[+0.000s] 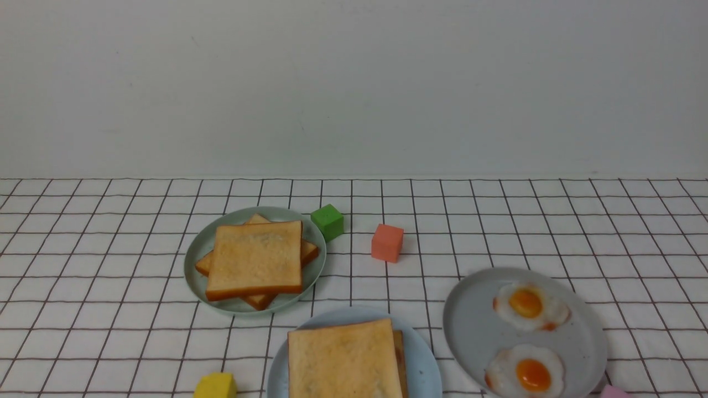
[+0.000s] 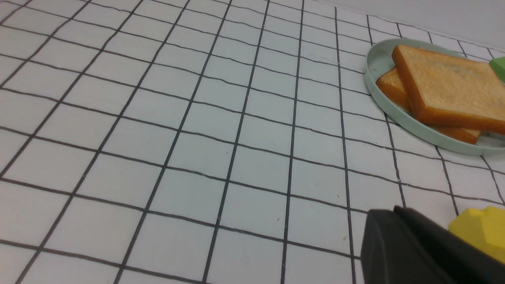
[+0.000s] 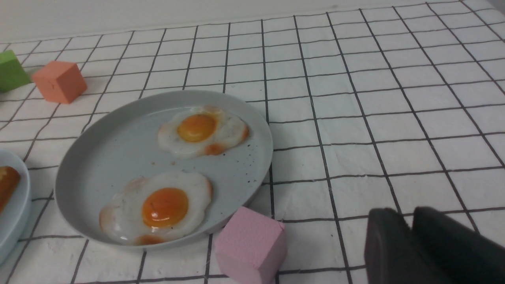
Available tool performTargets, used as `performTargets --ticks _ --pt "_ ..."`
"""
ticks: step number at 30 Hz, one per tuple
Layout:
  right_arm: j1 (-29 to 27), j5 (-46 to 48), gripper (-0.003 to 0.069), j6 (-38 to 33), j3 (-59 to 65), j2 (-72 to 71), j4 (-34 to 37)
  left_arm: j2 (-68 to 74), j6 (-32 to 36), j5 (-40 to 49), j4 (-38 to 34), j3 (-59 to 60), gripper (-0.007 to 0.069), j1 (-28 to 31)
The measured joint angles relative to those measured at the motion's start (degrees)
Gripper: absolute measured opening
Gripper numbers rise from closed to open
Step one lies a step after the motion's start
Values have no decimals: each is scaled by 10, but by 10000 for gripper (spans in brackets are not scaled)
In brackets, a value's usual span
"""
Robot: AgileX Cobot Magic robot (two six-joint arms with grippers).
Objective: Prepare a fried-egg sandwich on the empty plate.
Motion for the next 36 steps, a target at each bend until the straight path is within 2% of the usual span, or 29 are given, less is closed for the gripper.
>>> performTargets --ticks 36 --pt "0 0 158 0 0 0 -2 0 0 0 0 0 65 0"
